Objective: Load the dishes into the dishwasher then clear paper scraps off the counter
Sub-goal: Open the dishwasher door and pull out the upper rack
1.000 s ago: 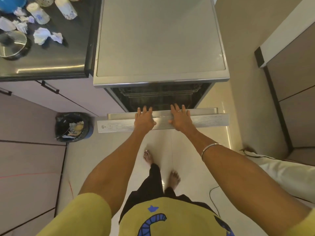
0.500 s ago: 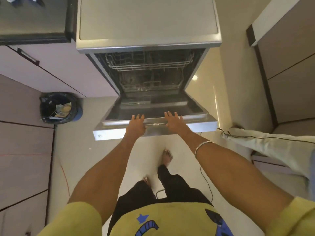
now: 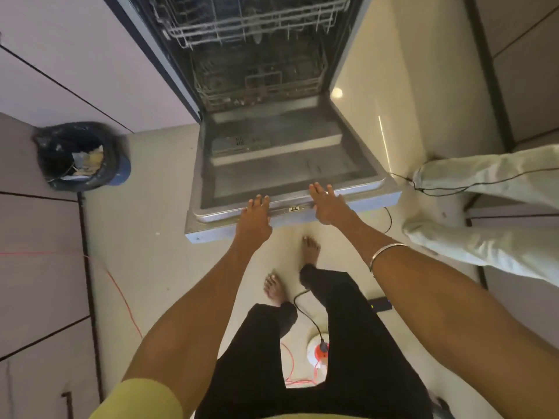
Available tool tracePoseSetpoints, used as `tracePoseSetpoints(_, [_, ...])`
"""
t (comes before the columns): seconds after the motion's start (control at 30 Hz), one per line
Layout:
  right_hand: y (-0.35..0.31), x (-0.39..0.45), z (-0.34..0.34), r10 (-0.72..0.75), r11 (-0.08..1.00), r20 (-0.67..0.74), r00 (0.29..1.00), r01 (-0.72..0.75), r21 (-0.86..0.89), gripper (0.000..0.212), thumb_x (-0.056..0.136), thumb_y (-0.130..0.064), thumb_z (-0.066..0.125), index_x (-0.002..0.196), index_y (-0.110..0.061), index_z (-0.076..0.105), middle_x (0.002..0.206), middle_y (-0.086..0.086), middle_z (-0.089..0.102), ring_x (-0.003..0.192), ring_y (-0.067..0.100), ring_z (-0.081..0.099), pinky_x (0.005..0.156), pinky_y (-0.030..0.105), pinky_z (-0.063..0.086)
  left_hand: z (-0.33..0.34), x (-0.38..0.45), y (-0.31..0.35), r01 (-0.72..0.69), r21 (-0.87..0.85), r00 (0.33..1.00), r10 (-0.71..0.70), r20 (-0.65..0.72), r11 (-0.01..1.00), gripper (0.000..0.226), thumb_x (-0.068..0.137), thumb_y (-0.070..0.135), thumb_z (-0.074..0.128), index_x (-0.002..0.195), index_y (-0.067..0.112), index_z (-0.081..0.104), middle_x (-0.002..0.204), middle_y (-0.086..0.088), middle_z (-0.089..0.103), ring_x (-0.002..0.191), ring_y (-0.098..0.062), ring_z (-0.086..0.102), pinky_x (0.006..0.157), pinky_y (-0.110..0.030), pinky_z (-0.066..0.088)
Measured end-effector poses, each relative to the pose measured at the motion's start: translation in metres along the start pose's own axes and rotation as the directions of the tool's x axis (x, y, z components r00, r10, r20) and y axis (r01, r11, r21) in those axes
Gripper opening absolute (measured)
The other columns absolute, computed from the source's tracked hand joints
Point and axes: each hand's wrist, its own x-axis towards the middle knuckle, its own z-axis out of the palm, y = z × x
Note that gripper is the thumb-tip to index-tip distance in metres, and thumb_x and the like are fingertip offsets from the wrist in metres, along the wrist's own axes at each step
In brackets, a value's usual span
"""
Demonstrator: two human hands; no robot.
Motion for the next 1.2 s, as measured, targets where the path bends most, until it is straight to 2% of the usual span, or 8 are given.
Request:
tracePoseSetpoints(0.17, [0.004, 0.005, 0.051, 0.016, 0.999, -0.041, 0.999, -0.018, -0.044, 0.066, 0.101, -0.01, 0.033, 0.157, -0.011, -0.001, 0.165, 0.006, -0.002, 0.15, 0.036, 0.004, 0.116, 0.051, 0.023, 0.045, 0.002, -0.013, -0.006, 0.028, 1.0, 0.006, 0.013, 1.0, 0.076, 0.093, 0.0, 0.049, 0.157, 0.014, 0.011, 0.164, -0.01, 0.007, 0.15, -0.032, 0.012, 0.118, -0.044, 0.025])
tracePoseSetpoints(0.47, [0.015, 0.031, 0.127, 0.017, 0.994, 0.043, 0.999, -0.012, -0.112, 0.067, 0.101, -0.011, 0.033, 0.157, -0.011, -0.004, 0.165, 0.006, -0.004, 0.151, 0.035, 0.007, 0.118, 0.052, 0.021, 0.123, 0.015, -0.032, 0.028, 0.016, 0.995, -0.029, 0.098, 0.999, 0.08, 0.091, 0.003, 0.054, 0.157, 0.016, 0.011, 0.165, -0.007, 0.006, 0.15, -0.03, 0.014, 0.116, -0.044, 0.031])
tracePoseSetpoints(0.57, [0.021, 0.041, 0.151, 0.004, 0.997, 0.07, 0.998, 0.001, -0.074, 0.07, 0.099, -0.007, 0.036, 0.157, -0.012, -0.003, 0.165, 0.005, -0.005, 0.151, 0.034, 0.005, 0.119, 0.053, 0.019, 0.15, 0.021, -0.036, 0.042, 0.033, 0.993, -0.045, 0.11, 0.999, 0.08, 0.092, 0.004, 0.055, 0.157, 0.016, 0.01, 0.165, -0.007, 0.005, 0.151, -0.03, 0.012, 0.117, -0.043, 0.03])
tracePoseSetpoints(0.73, [0.026, 0.054, 0.19, -0.002, 0.997, 0.025, 1.0, 0.004, -0.074, 0.068, 0.098, -0.009, 0.036, 0.157, -0.01, 0.002, 0.165, 0.006, 0.001, 0.15, 0.033, 0.008, 0.117, 0.052, 0.02, 0.191, 0.033, -0.042, 0.077, 0.05, 0.992, -0.081, 0.092, 0.996, 0.08, 0.089, 0.006, 0.057, 0.156, 0.015, 0.015, 0.164, -0.008, 0.009, 0.15, -0.029, 0.014, 0.116, -0.042, 0.032])
tracePoseSetpoints(0.97, [0.039, 0.089, 0.239, -0.027, 0.997, 0.039, 0.999, 0.03, -0.075, 0.068, 0.097, -0.006, 0.035, 0.157, -0.011, 0.004, 0.165, 0.006, 0.005, 0.149, 0.033, 0.013, 0.115, 0.05, 0.027, 0.238, 0.051, -0.057, 0.101, -0.008, 0.99, -0.1, 0.102, 0.995, 0.082, 0.086, 0.003, 0.056, 0.156, 0.016, 0.016, 0.164, -0.005, 0.009, 0.151, -0.027, 0.011, 0.115, -0.042, 0.033])
tracePoseSetpoints(1.2, [0.042, 0.119, 0.282, 0.011, 0.998, 0.049, 0.999, -0.008, -0.065, 0.065, 0.1, -0.009, 0.031, 0.157, -0.011, 0.001, 0.165, 0.007, -0.001, 0.15, 0.033, 0.01, 0.118, 0.047, 0.019, 0.279, 0.076, -0.072, 0.087, 0.032, 0.986, -0.09, 0.139, 0.996, 0.089, 0.083, 0.001, 0.059, 0.157, 0.016, 0.012, 0.164, -0.006, 0.007, 0.15, -0.028, 0.014, 0.112, -0.041, 0.037])
